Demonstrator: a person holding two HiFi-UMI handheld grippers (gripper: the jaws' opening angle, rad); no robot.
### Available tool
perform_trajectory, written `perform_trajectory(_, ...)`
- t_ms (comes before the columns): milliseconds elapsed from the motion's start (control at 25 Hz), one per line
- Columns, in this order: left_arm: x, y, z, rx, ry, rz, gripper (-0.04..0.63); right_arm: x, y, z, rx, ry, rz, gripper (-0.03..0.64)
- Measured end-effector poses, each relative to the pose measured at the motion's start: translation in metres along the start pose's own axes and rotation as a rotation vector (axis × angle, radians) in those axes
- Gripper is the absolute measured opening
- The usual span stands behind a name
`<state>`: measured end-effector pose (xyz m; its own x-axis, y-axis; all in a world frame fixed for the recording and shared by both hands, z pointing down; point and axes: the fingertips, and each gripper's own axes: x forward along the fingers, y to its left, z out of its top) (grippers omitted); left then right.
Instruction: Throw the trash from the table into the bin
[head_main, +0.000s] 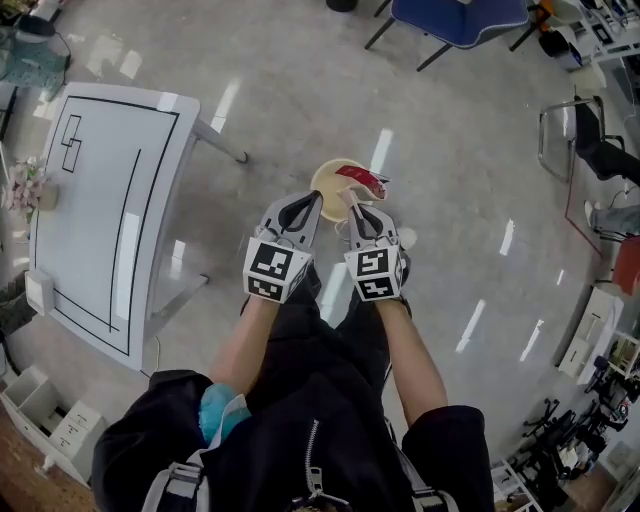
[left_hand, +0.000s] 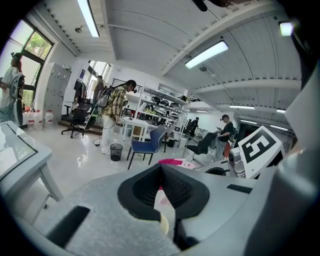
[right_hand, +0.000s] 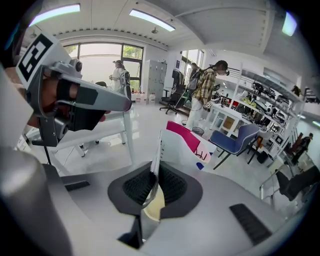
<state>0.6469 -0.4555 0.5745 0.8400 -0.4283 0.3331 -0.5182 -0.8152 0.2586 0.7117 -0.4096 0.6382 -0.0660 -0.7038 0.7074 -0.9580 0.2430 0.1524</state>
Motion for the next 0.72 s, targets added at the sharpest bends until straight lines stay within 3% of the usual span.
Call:
perform_trajectory(520,0.059,-0.008,-0.057,0.003,-0.038,0.038,0.005,0.074,-0.021,-0.063,0.045,-0.012,0.009,0.025)
perform_trajectory(720,0.090,-0.004,-0.102,-0.013,-0.023,0.068,0.005,0.116,-0.024,-0.106,0.075,-0.006,0.024,0.025)
